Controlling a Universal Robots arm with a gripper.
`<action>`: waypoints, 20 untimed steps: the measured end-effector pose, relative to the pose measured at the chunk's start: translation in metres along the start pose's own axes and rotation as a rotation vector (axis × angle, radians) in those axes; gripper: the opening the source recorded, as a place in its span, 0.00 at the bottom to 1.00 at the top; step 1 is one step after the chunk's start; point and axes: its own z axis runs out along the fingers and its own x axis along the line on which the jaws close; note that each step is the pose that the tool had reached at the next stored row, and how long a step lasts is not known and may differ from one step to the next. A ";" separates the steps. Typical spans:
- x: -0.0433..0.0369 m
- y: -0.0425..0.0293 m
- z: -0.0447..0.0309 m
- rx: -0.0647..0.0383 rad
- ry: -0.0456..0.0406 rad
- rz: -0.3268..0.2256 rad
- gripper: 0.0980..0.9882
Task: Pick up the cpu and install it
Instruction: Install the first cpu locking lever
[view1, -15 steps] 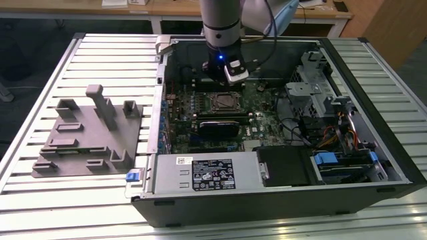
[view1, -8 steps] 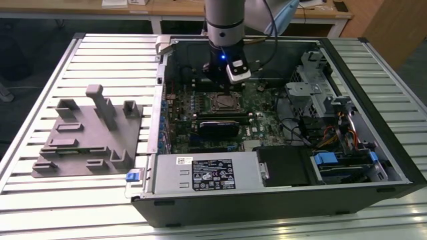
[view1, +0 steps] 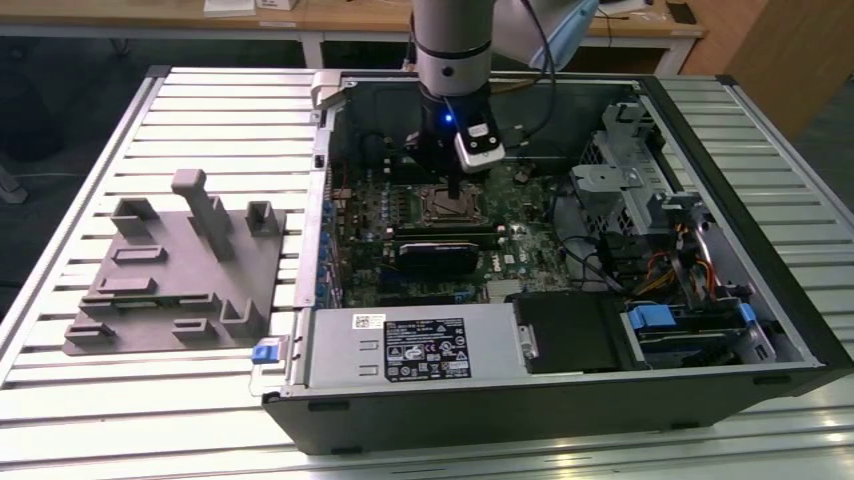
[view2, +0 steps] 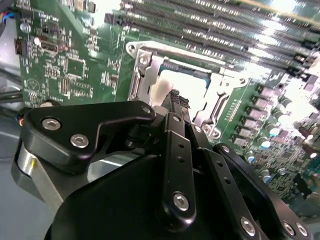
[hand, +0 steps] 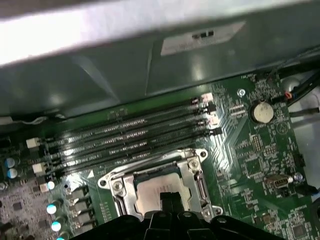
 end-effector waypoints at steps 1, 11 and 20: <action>-0.0004 -0.0009 0.0000 0.003 0.0006 0.000 0.01; -0.0015 -0.0025 0.0001 0.014 0.0035 0.000 0.01; -0.0024 -0.0022 -0.0090 0.022 0.0012 -0.001 0.01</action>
